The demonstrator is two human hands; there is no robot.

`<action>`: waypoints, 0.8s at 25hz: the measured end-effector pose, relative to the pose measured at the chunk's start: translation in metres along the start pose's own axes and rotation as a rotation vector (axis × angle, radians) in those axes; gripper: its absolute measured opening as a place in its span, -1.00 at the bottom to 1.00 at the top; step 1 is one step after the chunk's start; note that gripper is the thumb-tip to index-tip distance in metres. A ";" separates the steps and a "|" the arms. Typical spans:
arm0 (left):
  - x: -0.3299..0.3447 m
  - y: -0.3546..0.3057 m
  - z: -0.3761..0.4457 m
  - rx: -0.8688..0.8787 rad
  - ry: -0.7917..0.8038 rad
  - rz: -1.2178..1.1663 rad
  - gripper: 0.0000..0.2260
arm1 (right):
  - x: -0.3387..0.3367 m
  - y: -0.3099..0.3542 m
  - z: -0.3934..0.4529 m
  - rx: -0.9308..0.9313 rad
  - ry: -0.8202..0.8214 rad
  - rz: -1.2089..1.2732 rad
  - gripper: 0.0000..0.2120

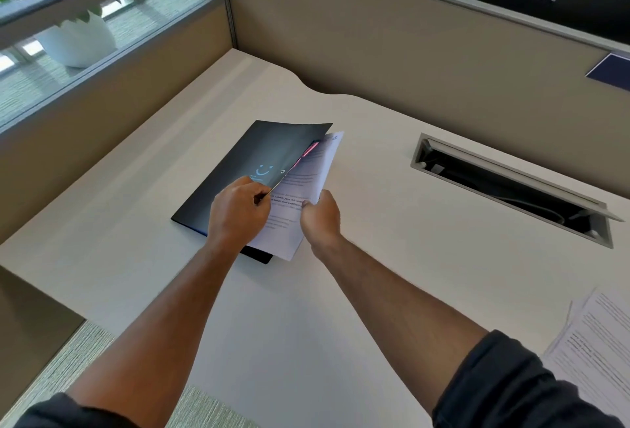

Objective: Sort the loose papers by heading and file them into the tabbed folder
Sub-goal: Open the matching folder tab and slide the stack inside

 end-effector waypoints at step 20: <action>-0.005 -0.003 -0.001 0.036 -0.014 -0.066 -0.91 | 0.077 0.011 0.016 0.213 0.405 0.264 -0.76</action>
Point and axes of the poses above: each hand's wrist, its own z-axis towards the middle knuckle, its own x-axis out of the palm, y = z × x, the point moved 8 cm from there along z, towards the middle knuckle, and after that the axes turned 13 degrees about -z, right-handed, at the moved point
